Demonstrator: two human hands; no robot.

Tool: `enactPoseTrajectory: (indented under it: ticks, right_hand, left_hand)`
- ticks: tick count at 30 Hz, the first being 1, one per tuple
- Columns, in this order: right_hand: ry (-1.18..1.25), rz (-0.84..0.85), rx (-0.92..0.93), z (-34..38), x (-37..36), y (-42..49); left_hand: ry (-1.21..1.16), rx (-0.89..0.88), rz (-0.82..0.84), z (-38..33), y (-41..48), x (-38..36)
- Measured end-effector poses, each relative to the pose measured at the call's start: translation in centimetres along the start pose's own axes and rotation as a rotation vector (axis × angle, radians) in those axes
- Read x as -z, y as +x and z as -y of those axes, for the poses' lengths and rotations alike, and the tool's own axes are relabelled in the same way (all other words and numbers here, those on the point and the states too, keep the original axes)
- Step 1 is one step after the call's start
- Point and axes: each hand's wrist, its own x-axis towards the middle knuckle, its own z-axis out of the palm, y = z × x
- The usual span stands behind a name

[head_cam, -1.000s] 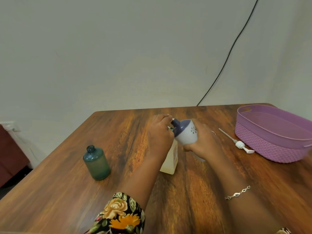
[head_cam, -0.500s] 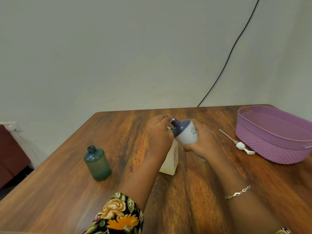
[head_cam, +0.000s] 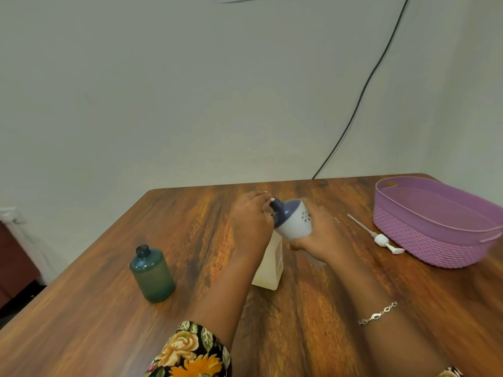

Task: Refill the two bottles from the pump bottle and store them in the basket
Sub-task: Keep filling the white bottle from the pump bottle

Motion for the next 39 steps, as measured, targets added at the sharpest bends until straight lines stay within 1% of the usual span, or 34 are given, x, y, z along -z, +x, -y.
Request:
enactPoseTrajectory:
  ticks: [1, 3, 6, 9, 12, 15, 17, 22, 27, 29, 31, 34, 39]
  right_hand:
    - [0.007, 0.01, 0.004, 0.1, 0.0, 0.0]
    - [-0.018, 0.015, 0.04, 0.1, 0.1, -0.1]
    - [-0.082, 0.013, 0.044, 0.1, 0.4, -0.2]
    - [-0.11, 0.02, 0.054, 0.0, 0.6, -0.2]
    - [-0.08, 0.02, 0.055, -0.1, 0.5, -0.2]
    - [-0.015, 0.032, 0.045, 0.1, 0.4, -0.1]
    - [-0.013, 0.032, 0.059, 0.1, 0.3, 0.0]
    - [-0.075, 0.008, 0.058, 0.0, 0.2, 0.0]
    - [-0.088, 0.023, 0.052, 0.1, 0.4, -0.1]
    - [-0.058, 0.019, 0.048, 0.3, 0.5, -0.2]
    - [-0.021, 0.015, 0.049, 0.4, 0.5, -0.2]
    - [-0.043, 0.024, 0.044, 0.5, 0.5, -0.3]
    - [-0.105, 0.026, 0.054, 0.3, 0.6, -0.2]
  left_hand:
    - [-0.003, 0.007, -0.013, 0.0, 0.1, 0.1]
    - [-0.018, -0.037, -0.038, 0.2, -0.5, 0.0]
    - [-0.031, -0.08, -0.069, 0.7, -1.5, -0.7]
    - [-0.031, -0.068, -0.058, 0.9, -1.6, -0.9]
    - [-0.029, -0.05, -0.022, 0.8, -1.1, -0.5]
    - [-0.016, 0.033, 0.028, 0.8, 0.3, -0.2]
    - [-0.013, 0.073, 0.005, 0.9, 0.4, 0.0]
    - [-0.041, -0.04, -0.052, 0.9, -1.2, -0.6]
    - [-0.029, -0.024, -0.02, 0.5, -1.3, -0.3]
    - [-0.033, 0.004, -0.001, 0.1, -0.7, 0.2]
    - [-0.035, 0.022, -0.019, -0.1, -0.2, 0.4]
    - [-0.05, -0.012, -0.069, -0.1, -0.6, 0.0]
    - [-0.034, -0.01, -0.036, 0.2, -1.0, -0.4]
